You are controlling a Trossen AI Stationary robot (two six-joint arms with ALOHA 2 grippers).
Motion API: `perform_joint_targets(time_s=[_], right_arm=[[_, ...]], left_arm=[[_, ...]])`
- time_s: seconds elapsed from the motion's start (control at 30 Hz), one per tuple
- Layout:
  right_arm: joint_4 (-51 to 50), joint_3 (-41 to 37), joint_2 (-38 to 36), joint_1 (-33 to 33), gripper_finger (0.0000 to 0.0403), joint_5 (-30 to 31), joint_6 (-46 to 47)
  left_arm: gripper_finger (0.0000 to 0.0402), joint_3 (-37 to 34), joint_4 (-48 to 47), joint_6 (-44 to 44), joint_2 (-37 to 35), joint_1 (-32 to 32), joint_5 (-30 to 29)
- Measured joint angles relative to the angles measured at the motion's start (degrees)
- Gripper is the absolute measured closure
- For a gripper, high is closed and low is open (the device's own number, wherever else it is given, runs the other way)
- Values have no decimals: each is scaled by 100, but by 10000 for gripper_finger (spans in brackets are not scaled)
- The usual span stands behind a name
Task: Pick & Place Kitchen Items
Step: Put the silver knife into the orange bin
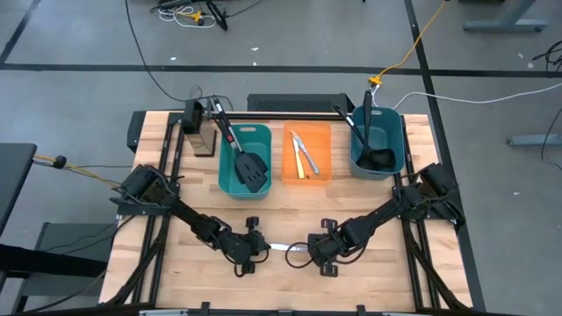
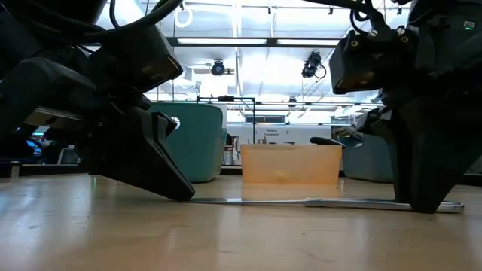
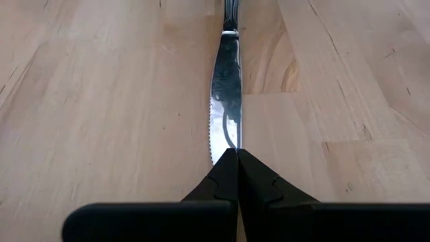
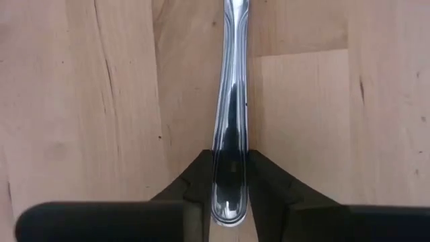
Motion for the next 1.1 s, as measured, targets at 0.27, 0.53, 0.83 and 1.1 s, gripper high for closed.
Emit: perform_joint_targets(time_s=[0.27, 0.53, 0.83, 1.1], right_arm=[[-47, 0, 0, 124, 332, 241, 145], [-239, 87, -88, 221, 332, 550, 258], [-613, 271, -103, 220, 333, 610, 150], [-1356, 788, -90, 229, 377, 762, 50]], left_arm=[[375, -10, 68, 572, -115, -158, -204], [369, -34, -112, 945, -533, -409, -532], [383, -20, -326, 946, -566, -435, -679], [386, -12, -321, 946, -579, -435, -699]])
